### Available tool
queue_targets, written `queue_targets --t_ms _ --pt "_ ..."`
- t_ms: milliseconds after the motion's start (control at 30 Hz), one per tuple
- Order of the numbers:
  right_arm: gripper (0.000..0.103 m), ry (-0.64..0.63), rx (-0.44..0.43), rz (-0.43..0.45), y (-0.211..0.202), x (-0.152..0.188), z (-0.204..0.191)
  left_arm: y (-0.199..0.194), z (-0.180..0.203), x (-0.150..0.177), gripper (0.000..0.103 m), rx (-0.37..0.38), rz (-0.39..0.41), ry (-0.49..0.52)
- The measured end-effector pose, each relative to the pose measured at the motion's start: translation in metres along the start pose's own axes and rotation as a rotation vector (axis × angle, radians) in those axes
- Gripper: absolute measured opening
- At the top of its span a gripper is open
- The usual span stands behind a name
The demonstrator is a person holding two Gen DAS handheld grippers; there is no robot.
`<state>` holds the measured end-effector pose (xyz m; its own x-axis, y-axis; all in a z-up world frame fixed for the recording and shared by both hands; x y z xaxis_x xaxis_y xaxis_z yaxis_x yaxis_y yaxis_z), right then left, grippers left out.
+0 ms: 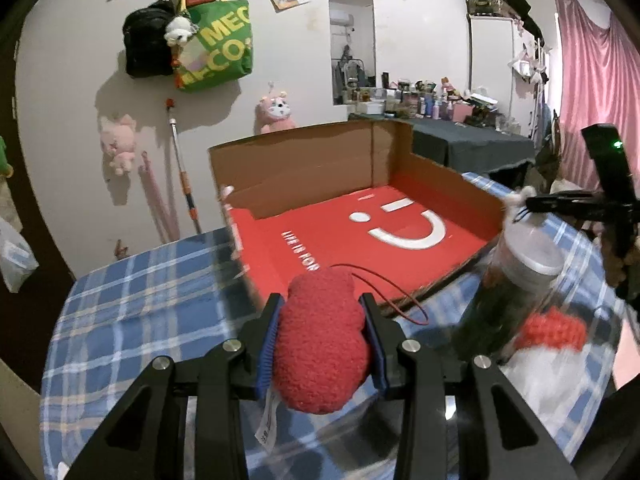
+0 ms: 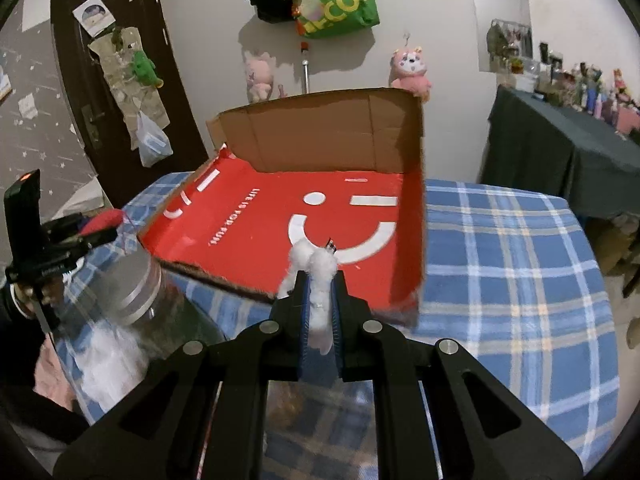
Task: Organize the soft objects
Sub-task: 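Carry the red pouch and white fluffy toy over the red-lined cardboard box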
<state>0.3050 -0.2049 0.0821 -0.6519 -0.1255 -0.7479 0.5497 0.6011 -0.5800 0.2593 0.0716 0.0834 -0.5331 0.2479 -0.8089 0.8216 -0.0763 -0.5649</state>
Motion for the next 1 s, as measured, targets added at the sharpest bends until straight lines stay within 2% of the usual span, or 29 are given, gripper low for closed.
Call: queue_targets --t_ms 200,433,600,1000 --pt "0.009 0.035 0.043 -0.09 0.041 -0.025 0.008 0.034 0.015 -0.023 0.04 0.016 -0.103 -0.038" --pt "0.009 0.061 0.142 -0.245 0.087 -0.038 0.028 0.086 0.031 -0.028 0.04 -0.075 -0.246 0.014" --pt "0.009 0.059 0.196 -0.331 0.107 -0.034 0.037 0.117 0.036 -0.025 0.041 -0.1 -0.337 0.032" --pt "0.011 0.061 0.259 -0.415 0.13 -0.024 0.049 0.151 0.037 -0.018 0.041 -0.093 -0.463 -0.002"
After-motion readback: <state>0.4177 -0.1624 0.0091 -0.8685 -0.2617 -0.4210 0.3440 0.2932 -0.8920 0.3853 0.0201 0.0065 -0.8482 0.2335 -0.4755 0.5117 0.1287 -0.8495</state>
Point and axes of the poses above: each gripper's, at about its wrist camera, not at the fingertips, and y roughly the way its jaws point, z to its right, x to its underside, the point moved 8 cm from there along y, roughly the way its jaws point, and after that the axes turned 13 degrees about -x, right-handed, at the moved point
